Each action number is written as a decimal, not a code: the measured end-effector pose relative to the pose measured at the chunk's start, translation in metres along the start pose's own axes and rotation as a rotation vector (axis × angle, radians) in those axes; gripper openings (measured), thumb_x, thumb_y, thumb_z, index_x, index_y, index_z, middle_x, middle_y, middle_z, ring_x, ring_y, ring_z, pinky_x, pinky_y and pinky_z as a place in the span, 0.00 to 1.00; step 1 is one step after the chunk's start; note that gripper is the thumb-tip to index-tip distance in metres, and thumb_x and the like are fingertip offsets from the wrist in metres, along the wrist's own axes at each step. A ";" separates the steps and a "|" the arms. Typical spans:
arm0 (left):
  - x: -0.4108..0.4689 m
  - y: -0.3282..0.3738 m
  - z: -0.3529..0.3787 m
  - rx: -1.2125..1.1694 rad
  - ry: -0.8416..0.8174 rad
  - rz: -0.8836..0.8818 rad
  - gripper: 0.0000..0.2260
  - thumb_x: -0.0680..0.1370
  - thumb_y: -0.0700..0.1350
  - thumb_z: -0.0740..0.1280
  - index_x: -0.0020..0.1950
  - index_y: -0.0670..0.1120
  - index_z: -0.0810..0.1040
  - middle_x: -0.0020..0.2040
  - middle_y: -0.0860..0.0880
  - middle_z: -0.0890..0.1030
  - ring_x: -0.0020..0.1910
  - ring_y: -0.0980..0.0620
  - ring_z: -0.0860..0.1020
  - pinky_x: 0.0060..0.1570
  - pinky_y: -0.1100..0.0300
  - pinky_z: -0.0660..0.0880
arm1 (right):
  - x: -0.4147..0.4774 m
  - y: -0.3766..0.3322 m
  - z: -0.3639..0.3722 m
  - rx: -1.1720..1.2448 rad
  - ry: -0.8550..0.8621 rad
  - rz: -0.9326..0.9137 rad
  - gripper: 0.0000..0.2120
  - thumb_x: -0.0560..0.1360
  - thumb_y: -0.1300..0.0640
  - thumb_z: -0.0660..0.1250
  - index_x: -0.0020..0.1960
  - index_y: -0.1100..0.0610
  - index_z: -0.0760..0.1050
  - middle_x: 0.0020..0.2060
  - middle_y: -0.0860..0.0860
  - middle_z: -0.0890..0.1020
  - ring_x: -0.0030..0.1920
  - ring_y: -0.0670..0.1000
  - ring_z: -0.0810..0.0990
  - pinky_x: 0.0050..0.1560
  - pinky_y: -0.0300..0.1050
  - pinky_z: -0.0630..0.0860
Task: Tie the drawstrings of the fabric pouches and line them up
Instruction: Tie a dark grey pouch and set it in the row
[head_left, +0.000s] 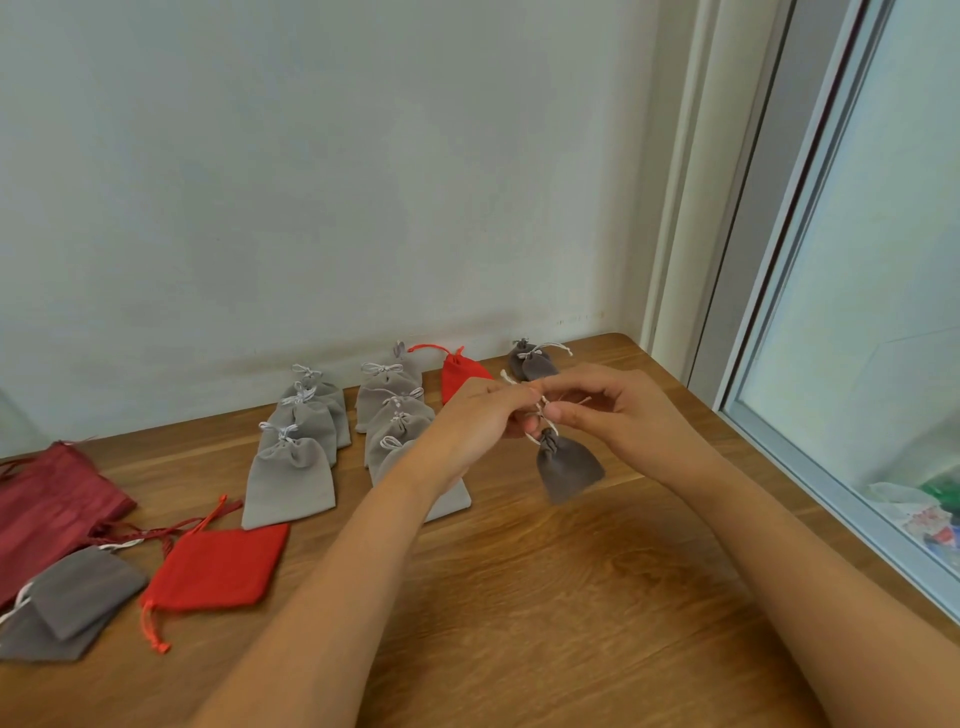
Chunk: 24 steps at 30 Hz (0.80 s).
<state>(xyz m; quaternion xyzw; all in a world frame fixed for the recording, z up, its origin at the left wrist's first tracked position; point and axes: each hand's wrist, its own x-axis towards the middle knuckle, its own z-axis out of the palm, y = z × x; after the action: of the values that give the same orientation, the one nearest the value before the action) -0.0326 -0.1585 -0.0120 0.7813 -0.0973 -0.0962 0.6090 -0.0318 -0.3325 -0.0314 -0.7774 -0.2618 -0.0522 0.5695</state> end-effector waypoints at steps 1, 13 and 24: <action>0.000 0.001 0.000 -0.008 0.000 -0.004 0.13 0.80 0.42 0.61 0.42 0.37 0.81 0.34 0.46 0.78 0.38 0.54 0.77 0.54 0.57 0.76 | 0.000 0.000 0.001 -0.017 0.020 -0.015 0.11 0.72 0.59 0.72 0.54 0.50 0.82 0.47 0.47 0.84 0.50 0.47 0.82 0.54 0.41 0.78; 0.003 -0.005 -0.002 -0.155 -0.057 0.005 0.09 0.79 0.40 0.65 0.51 0.38 0.83 0.47 0.44 0.85 0.46 0.53 0.82 0.52 0.62 0.77 | 0.001 -0.004 0.000 -0.021 0.263 0.025 0.04 0.70 0.57 0.74 0.43 0.50 0.82 0.38 0.46 0.83 0.44 0.51 0.81 0.49 0.45 0.77; 0.004 -0.010 -0.002 -0.107 0.045 0.009 0.09 0.78 0.46 0.67 0.43 0.42 0.82 0.31 0.52 0.78 0.32 0.59 0.73 0.38 0.68 0.70 | 0.001 -0.011 0.004 0.232 0.129 0.069 0.05 0.71 0.62 0.72 0.46 0.62 0.78 0.33 0.49 0.82 0.26 0.47 0.76 0.26 0.36 0.71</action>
<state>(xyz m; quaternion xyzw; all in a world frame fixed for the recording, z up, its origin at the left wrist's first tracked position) -0.0274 -0.1557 -0.0214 0.7490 -0.0820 -0.0809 0.6524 -0.0367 -0.3263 -0.0224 -0.7100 -0.2018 -0.0518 0.6727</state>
